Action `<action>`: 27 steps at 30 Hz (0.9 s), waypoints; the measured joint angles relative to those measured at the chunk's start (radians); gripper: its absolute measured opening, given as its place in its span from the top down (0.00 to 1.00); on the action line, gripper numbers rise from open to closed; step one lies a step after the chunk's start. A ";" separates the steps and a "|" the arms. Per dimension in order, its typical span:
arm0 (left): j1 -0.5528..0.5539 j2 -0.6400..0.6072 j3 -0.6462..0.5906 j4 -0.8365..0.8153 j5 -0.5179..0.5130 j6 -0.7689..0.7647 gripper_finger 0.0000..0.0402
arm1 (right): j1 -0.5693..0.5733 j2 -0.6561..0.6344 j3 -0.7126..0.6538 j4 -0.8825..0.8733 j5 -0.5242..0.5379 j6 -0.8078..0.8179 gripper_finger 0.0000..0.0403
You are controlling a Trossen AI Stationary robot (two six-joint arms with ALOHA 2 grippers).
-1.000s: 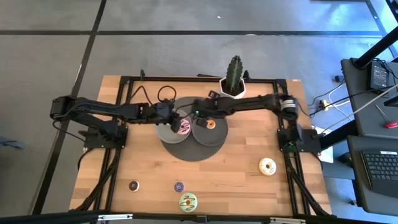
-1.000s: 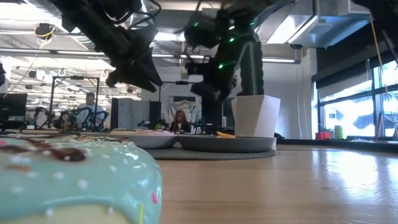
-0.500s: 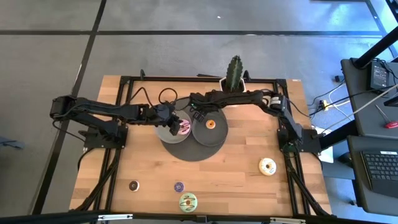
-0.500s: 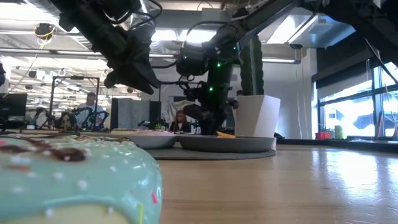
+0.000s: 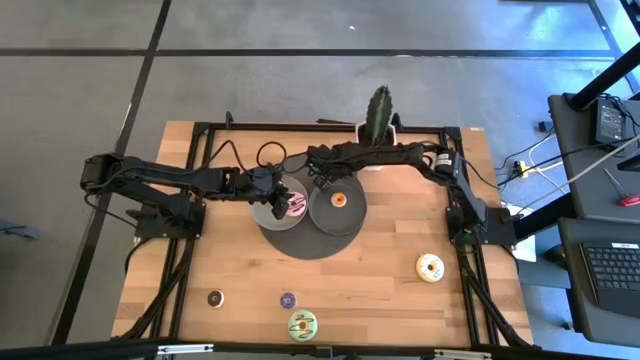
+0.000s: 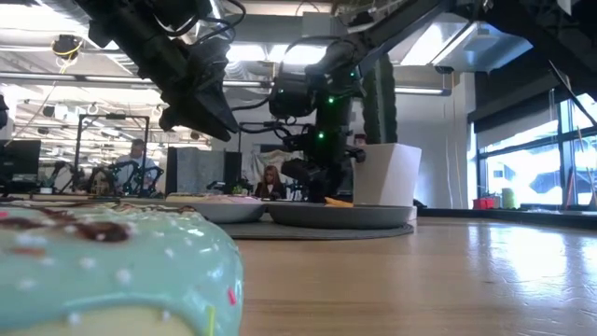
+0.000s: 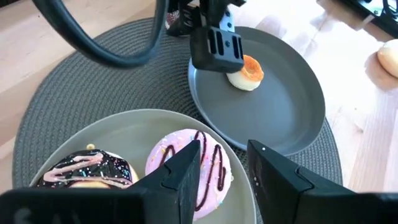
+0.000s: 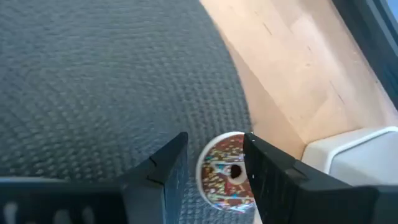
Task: Pick & Place donuts
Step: Put the small brown donut on the dark gray plate
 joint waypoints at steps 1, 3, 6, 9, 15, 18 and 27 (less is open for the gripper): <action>0.000 0.000 0.000 0.000 0.000 0.003 0.68 | -0.001 0.000 0.000 -0.005 0.000 0.003 0.62; 0.000 0.000 0.000 0.000 0.000 0.015 0.68 | -0.001 0.000 0.000 -0.017 0.006 0.014 0.62; 0.000 0.000 0.000 -0.001 0.000 0.016 0.68 | -0.001 0.000 0.000 -0.024 -0.009 0.031 0.62; 0.000 0.000 0.000 -0.002 0.000 0.016 0.68 | -0.001 0.000 0.000 -0.024 -0.024 0.047 0.62; 0.000 0.000 0.000 -0.018 0.000 0.016 0.68 | -0.006 0.001 0.000 -0.024 -0.028 0.051 0.66; 0.000 0.000 0.000 -0.027 0.000 0.016 0.68 | -0.006 0.008 0.000 -0.019 -0.028 0.047 0.71; 0.000 0.000 0.000 -0.033 0.000 0.016 0.68 | -0.006 0.030 0.000 -0.012 -0.052 0.022 0.85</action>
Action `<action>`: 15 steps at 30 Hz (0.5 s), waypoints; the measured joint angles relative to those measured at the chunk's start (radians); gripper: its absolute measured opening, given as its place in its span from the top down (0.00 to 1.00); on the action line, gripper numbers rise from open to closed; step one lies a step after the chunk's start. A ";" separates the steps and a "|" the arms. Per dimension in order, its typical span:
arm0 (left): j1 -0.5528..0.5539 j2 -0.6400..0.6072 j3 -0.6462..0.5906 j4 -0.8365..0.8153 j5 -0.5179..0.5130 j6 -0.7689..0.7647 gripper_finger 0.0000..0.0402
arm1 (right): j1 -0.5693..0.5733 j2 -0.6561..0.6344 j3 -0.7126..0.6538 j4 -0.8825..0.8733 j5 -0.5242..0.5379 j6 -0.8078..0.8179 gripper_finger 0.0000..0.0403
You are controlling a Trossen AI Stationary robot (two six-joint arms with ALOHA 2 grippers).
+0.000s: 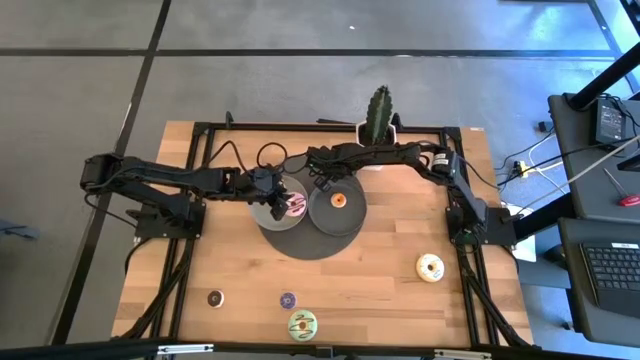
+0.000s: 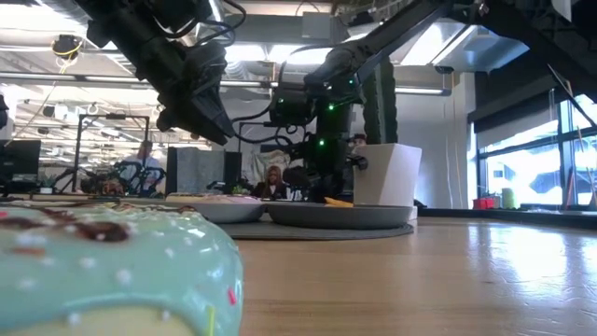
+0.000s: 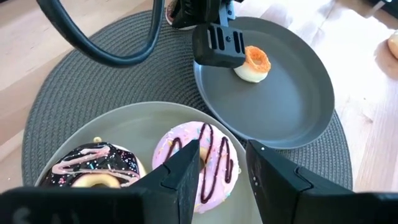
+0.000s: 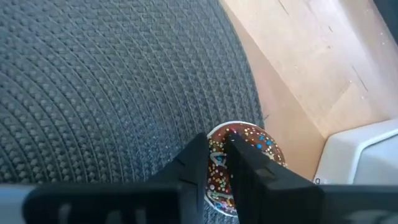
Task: Pick & Place donuts
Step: Put the small brown donut on the dark gray plate
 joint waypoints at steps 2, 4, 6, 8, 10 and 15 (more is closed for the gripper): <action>0.000 0.000 0.000 -0.001 0.000 0.000 0.68 | 0.000 0.000 0.000 -0.001 -0.002 -0.007 0.87; 0.000 0.000 0.000 -0.002 0.000 0.000 0.68 | 0.000 -0.003 0.000 -0.004 0.003 -0.028 0.90; 0.000 0.000 0.000 -0.002 0.000 0.000 0.68 | 0.000 -0.003 0.000 -0.006 0.006 -0.049 0.93; 0.000 0.000 0.000 -0.002 0.000 0.000 0.68 | 0.001 -0.003 0.005 -0.013 0.006 -0.058 0.96; 0.000 0.000 0.000 -0.001 -0.003 0.000 0.68 | 0.006 -0.003 0.012 -0.015 0.006 -0.081 0.98; 0.000 0.000 0.000 0.000 -0.011 0.000 0.68 | 0.029 -0.003 0.061 -0.042 0.049 -0.131 0.97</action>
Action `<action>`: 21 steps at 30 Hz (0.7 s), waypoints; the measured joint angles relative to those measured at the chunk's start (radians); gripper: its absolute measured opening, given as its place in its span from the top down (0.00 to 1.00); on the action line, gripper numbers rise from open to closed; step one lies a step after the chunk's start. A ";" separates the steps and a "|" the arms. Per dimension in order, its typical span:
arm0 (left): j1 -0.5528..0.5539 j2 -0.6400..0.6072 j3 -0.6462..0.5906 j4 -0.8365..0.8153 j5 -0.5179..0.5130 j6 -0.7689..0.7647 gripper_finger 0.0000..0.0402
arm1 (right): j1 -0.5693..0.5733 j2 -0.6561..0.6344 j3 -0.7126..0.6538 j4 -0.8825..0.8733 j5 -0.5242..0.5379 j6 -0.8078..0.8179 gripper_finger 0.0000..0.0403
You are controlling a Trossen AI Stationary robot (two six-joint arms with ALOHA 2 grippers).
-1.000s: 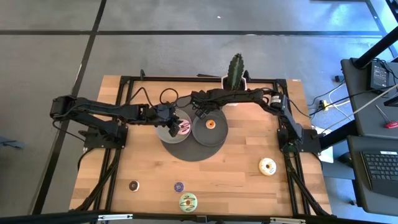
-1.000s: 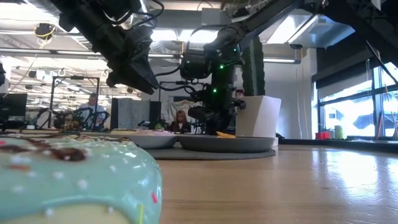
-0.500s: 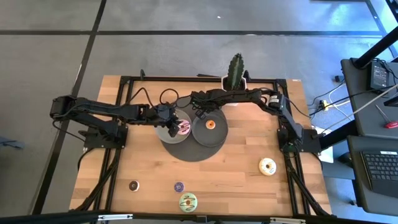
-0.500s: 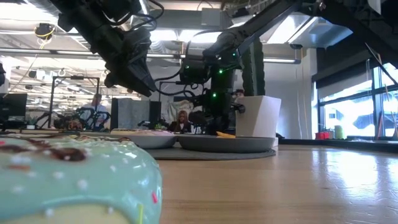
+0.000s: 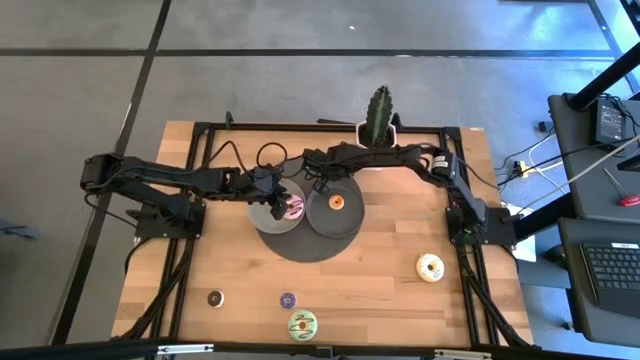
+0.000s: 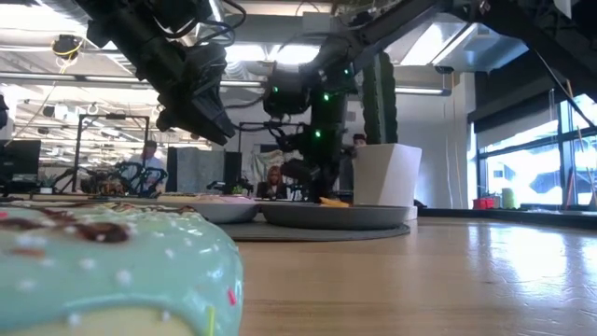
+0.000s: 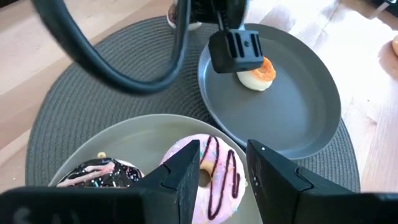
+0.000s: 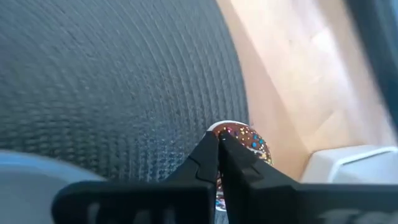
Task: Pick & Place donuts
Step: Put the small brown donut on the dark gray plate
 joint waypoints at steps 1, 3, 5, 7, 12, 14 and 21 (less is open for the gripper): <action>0.000 0.000 0.000 0.000 0.000 0.000 0.68 | 0.005 0.000 0.017 -0.014 0.003 -0.005 0.97; 0.000 0.000 0.000 0.002 0.000 0.000 0.68 | 0.016 0.000 0.050 -0.033 0.006 -0.027 0.97; 0.000 0.000 0.000 0.001 -0.001 0.006 0.68 | 0.029 0.000 0.086 -0.064 0.018 -0.051 0.97; 0.000 0.000 0.000 0.001 -0.014 0.014 0.68 | 0.043 0.000 0.126 -0.097 0.039 -0.059 0.97; 0.000 0.000 0.000 -0.004 -0.017 0.019 0.68 | 0.080 -0.006 0.181 -0.189 0.033 -0.089 0.97; 0.000 -0.004 0.000 -0.026 -0.011 0.019 0.68 | 0.106 -0.025 0.168 -0.222 0.035 -0.102 0.97; 0.000 -0.010 0.000 -0.153 0.017 0.018 0.68 | 0.233 -0.152 0.047 -0.269 0.023 -0.045 0.99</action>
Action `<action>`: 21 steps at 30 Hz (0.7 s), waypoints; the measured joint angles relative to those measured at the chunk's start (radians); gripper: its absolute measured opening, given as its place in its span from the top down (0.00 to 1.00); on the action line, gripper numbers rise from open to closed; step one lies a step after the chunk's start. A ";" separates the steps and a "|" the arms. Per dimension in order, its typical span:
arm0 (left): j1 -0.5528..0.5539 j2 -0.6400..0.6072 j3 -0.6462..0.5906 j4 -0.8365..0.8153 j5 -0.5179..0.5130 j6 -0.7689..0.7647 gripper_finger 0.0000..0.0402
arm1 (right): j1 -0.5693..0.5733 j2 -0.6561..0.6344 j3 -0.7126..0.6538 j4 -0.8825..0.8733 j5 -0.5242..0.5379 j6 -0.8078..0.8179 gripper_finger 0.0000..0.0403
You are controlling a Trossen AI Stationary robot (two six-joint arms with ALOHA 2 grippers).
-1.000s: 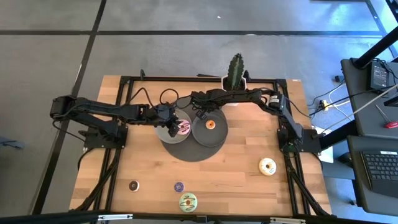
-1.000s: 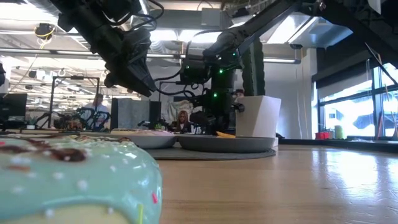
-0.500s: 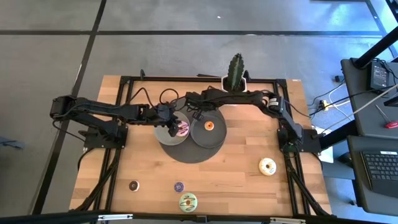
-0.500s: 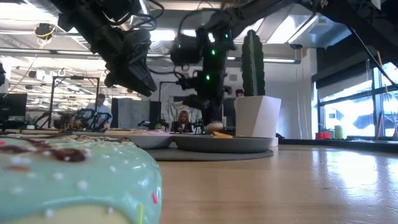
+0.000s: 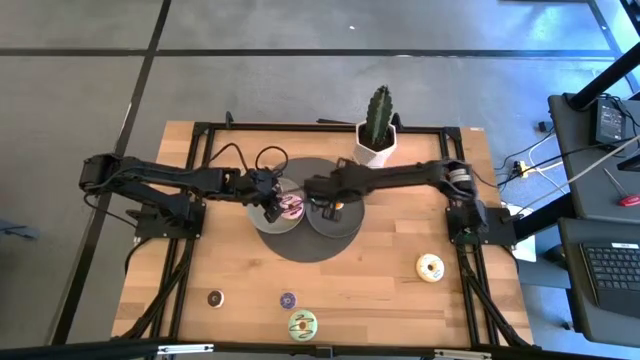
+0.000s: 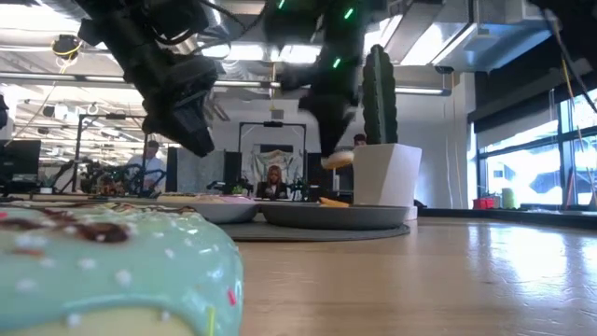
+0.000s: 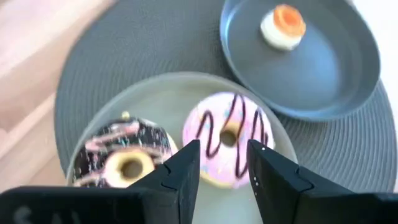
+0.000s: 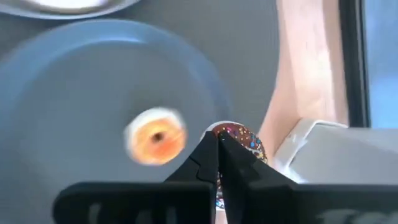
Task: Pick & Place donuts
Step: Put the small brown donut on the dark gray plate
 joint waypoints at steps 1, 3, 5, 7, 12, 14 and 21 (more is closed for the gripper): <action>0.000 0.000 0.000 -0.006 0.007 0.000 0.68 | 0.018 -0.031 -0.033 0.011 -0.021 0.019 0.99; 0.000 0.000 0.000 -0.007 0.029 -0.001 0.68 | 0.057 -0.084 -0.107 0.051 -0.064 0.047 0.98; 0.000 0.000 0.000 -0.008 0.043 -0.001 0.68 | 0.103 -0.131 -0.191 0.096 -0.085 0.071 0.98; 0.000 0.000 0.000 -0.008 0.045 0.000 0.68 | 0.149 -0.184 -0.278 0.185 -0.109 0.074 0.98; 0.000 0.000 0.000 -0.010 0.046 0.000 0.68 | 0.202 -0.231 -0.456 0.419 -0.139 0.078 0.99; 0.000 0.000 0.000 -0.008 0.046 0.000 0.68 | 0.199 -0.231 -0.500 0.484 -0.134 0.078 0.99; 0.000 0.000 0.000 0.031 0.046 0.005 0.68 | 0.166 -0.219 -0.563 0.535 -0.056 0.088 0.99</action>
